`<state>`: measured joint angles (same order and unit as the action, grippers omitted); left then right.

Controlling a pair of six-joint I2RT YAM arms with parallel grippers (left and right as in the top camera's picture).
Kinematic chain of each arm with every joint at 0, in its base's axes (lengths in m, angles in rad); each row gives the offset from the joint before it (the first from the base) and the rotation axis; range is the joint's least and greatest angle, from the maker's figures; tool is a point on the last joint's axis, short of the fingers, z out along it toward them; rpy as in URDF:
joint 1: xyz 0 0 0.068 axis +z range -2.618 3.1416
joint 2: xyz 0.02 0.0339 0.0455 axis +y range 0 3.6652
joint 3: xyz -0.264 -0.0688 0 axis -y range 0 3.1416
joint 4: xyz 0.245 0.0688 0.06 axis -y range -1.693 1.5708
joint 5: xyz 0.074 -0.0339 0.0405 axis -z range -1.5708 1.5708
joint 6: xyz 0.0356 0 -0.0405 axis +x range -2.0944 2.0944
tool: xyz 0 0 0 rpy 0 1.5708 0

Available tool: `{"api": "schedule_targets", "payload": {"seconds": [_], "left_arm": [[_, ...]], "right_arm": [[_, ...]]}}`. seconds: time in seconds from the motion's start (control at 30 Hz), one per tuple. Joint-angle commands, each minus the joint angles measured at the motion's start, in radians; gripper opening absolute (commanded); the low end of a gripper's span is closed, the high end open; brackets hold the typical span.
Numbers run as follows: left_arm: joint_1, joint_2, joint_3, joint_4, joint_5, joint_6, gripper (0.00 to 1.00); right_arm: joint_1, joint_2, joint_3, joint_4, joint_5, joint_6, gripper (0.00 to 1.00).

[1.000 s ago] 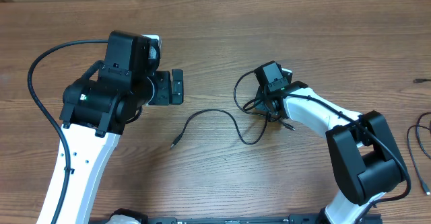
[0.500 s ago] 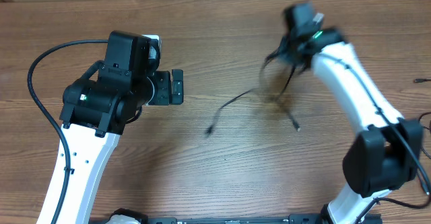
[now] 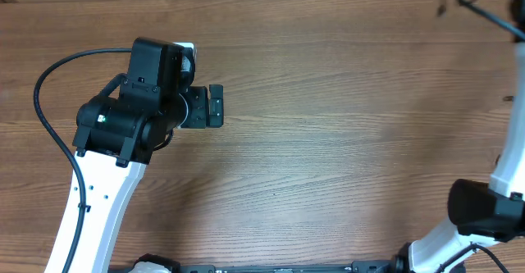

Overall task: Untangle cables
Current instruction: 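Carry the black cable off right with the right gripper, then release the cable into the box at right with the right gripper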

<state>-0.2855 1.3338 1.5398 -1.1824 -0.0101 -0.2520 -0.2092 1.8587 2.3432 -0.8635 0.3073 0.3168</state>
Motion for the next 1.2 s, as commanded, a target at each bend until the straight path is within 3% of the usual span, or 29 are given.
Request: {"api": "schedule_targets", "payload": {"seconds": [0.0,0.23,0.87,1.13,1.17], "left_arm": [[0.004,0.007,0.020,0.002,0.010,0.020,1.00],[0.004,0.007,0.020,0.002,0.010,0.020,1.00],[0.004,0.007,0.020,0.002,0.010,0.020,1.00],[0.004,0.007,0.020,0.002,0.010,0.020,1.00],[0.004,0.007,0.020,0.002,0.010,0.020,1.00]], "right_arm": [[-0.069,0.001,0.014,0.003,0.008,-0.011,0.04],[-0.166,0.035,0.013,0.039,0.006,-0.011,0.04],[-0.262,0.213,0.013,0.176,0.006,-0.020,0.04],[-0.355,0.253,0.005,0.106,0.003,-0.017,0.04],[-0.363,0.255,-0.008,0.101,0.001,-0.007,0.12]]}}
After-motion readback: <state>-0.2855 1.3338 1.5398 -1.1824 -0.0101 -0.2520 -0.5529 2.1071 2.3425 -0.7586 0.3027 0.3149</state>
